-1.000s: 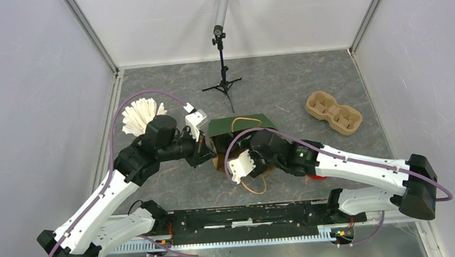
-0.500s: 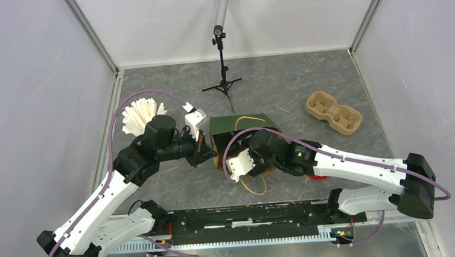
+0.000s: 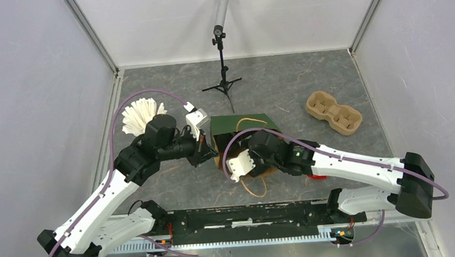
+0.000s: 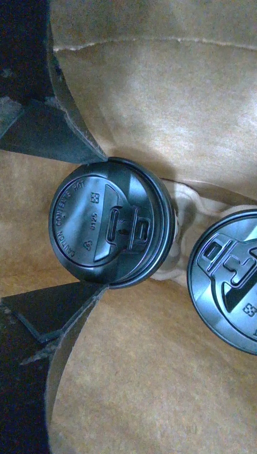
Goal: Pack the takeout coffee
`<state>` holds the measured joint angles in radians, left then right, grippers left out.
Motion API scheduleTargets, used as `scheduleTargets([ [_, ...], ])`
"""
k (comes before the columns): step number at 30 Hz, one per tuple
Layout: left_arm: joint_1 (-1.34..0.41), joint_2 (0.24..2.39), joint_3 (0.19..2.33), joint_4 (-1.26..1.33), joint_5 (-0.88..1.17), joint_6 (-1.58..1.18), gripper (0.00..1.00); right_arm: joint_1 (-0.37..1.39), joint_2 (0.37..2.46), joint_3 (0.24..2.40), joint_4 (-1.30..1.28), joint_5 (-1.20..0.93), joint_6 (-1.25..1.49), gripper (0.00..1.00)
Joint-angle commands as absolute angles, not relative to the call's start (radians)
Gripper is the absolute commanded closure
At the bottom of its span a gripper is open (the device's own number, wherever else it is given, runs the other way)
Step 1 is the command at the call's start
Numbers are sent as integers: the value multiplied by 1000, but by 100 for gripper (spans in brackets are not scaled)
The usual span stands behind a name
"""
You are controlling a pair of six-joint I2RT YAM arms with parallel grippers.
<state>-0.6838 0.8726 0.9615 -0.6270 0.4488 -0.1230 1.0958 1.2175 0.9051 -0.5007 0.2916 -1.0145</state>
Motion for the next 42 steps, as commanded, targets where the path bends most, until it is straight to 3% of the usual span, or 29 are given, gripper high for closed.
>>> scheduleTargets([
  [1, -680, 871, 963, -576, 480, -138, 96, 1084, 1227, 900, -464, 277, -1015, 41],
  [42, -680, 862, 947, -592, 487, -156, 98, 1033, 1252, 783, -286, 297, -992, 41],
])
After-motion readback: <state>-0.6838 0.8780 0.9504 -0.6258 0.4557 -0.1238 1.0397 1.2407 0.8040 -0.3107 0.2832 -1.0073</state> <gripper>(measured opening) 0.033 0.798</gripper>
